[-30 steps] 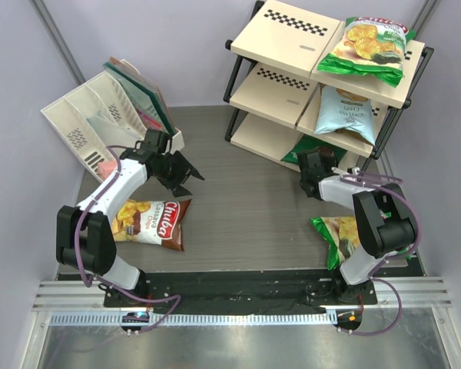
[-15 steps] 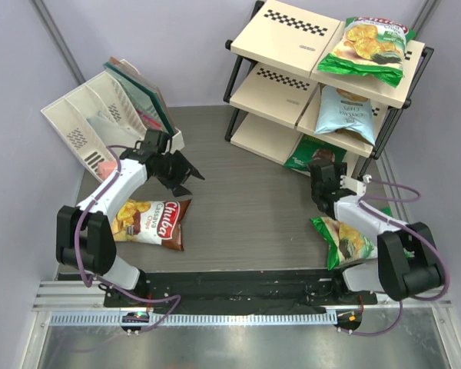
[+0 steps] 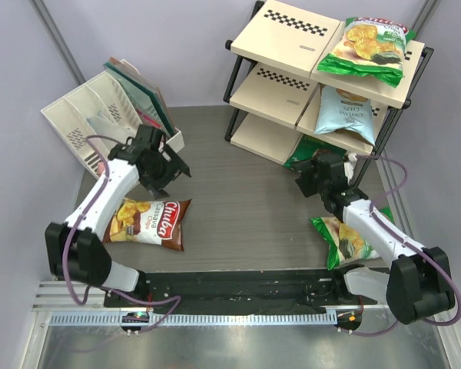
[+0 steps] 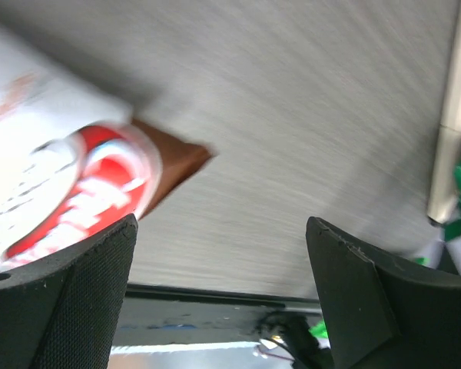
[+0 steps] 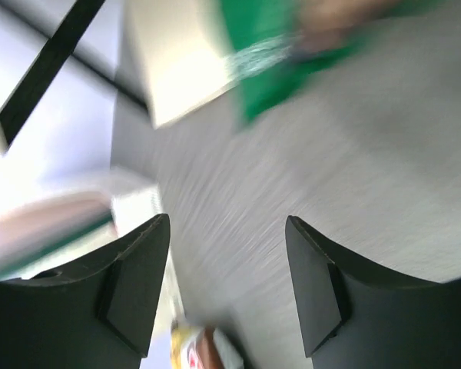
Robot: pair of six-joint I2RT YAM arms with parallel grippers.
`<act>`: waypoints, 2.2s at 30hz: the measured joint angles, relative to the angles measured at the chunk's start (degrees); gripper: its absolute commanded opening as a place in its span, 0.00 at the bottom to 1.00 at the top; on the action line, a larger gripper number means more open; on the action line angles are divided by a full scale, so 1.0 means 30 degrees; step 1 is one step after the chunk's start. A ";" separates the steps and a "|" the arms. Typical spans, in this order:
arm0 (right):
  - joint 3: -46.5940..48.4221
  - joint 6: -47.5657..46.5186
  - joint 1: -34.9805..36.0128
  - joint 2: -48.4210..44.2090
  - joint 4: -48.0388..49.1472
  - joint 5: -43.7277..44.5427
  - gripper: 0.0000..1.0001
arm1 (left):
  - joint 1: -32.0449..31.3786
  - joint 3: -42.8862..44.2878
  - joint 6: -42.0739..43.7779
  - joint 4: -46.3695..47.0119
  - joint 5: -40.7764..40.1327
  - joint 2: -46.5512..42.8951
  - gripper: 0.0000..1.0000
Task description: Place and organize the chips bags onto the shelf
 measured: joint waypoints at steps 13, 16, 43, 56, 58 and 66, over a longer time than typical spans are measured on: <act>0.5202 -0.4918 0.0430 0.6878 0.2004 -0.7832 0.63 | 0.0743 -0.4473 -0.2310 -0.4393 -0.4422 -0.8247 0.96; 0.6164 -0.5355 0.0852 0.8408 0.2426 -0.9275 0.62 | 0.0954 -0.5829 -0.3111 -0.4685 -0.4940 -0.9734 0.97; 0.8014 -0.4794 0.4175 0.9799 0.5872 -1.3959 0.59 | 0.5217 -0.7956 -0.4881 -0.4918 -0.7038 -0.9508 0.98; 0.9493 -0.3810 0.5450 1.2138 0.6557 -1.5883 0.58 | 0.7373 -0.9704 -0.3956 -0.4634 -0.7031 -0.9959 0.95; 0.9683 -0.3665 0.5472 1.2138 0.6849 -1.6072 0.58 | 0.7373 -1.0025 -0.3796 -0.4240 -0.6958 -0.9959 0.95; 1.0761 -0.3322 0.5472 1.2495 0.7439 -1.7085 0.56 | 0.7373 -0.9377 -0.3388 -0.3104 -0.6725 -0.8721 0.94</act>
